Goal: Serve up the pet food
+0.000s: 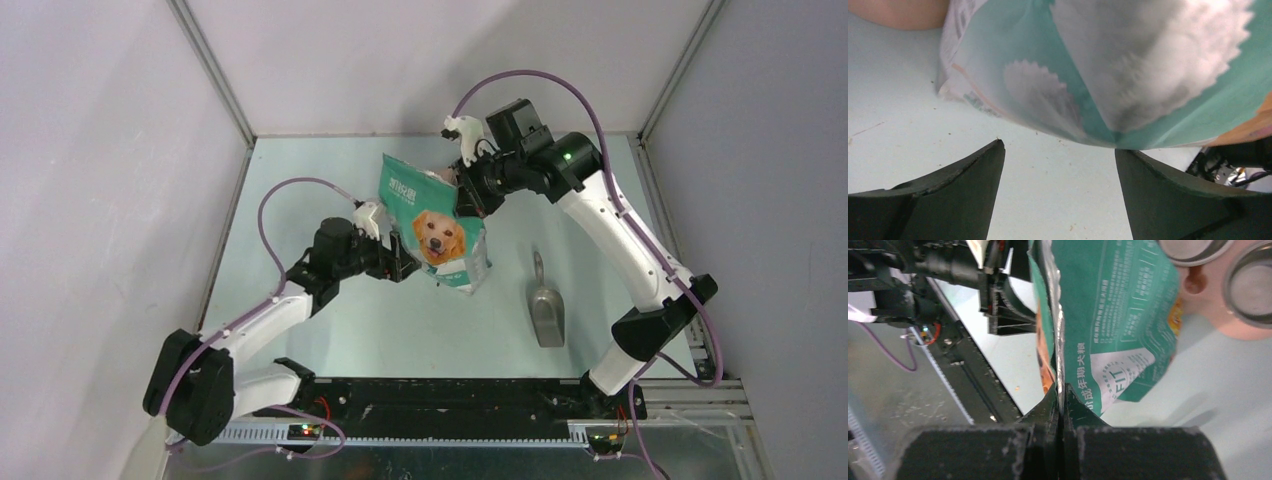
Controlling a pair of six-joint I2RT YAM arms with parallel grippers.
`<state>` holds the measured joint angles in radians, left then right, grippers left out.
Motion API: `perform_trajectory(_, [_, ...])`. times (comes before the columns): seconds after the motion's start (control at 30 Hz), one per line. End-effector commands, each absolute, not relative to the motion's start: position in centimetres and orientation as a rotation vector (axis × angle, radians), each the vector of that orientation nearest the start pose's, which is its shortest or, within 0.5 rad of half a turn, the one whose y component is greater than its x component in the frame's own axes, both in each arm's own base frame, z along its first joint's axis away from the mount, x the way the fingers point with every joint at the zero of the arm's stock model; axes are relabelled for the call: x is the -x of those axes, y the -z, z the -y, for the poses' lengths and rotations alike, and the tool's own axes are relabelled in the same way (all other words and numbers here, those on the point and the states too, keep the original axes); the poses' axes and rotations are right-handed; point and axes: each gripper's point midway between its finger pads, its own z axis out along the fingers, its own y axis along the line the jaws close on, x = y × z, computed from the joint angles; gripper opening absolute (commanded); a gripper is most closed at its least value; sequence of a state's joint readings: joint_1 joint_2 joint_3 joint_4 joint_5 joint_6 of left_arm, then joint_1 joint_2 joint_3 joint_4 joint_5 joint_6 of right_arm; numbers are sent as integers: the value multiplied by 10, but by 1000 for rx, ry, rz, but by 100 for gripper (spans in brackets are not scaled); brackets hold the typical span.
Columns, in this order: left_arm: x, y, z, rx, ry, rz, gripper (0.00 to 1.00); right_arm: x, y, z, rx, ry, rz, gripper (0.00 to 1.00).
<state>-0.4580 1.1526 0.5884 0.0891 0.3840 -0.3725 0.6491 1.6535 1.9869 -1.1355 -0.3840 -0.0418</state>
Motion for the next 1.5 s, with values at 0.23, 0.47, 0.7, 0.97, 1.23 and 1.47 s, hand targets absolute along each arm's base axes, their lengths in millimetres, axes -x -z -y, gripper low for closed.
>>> perform_trajectory(0.23, [-313,-231,223,-403,804,-1764,90,-177,-416,-356,1070,-1320,-1972,0])
perform_trajectory(0.47, [-287,-262,209,-450,805,-1834,90,-226,-408,-326,908,-1235,-2029,59])
perform_trajectory(0.7, [-261,-331,194,-569,722,-1738,91,-272,-445,-300,684,-1067,-1945,64])
perform_trajectory(0.97, [-272,-431,176,-619,540,-1686,93,-319,-446,-305,561,-939,-1954,41])
perform_trajectory(1.23, [-234,-416,210,-778,853,-1761,75,-320,-404,-305,620,-883,-2065,43])
perform_trajectory(1.47, [-216,-413,204,-827,836,-1676,82,-320,-383,-296,627,-871,-2124,34])
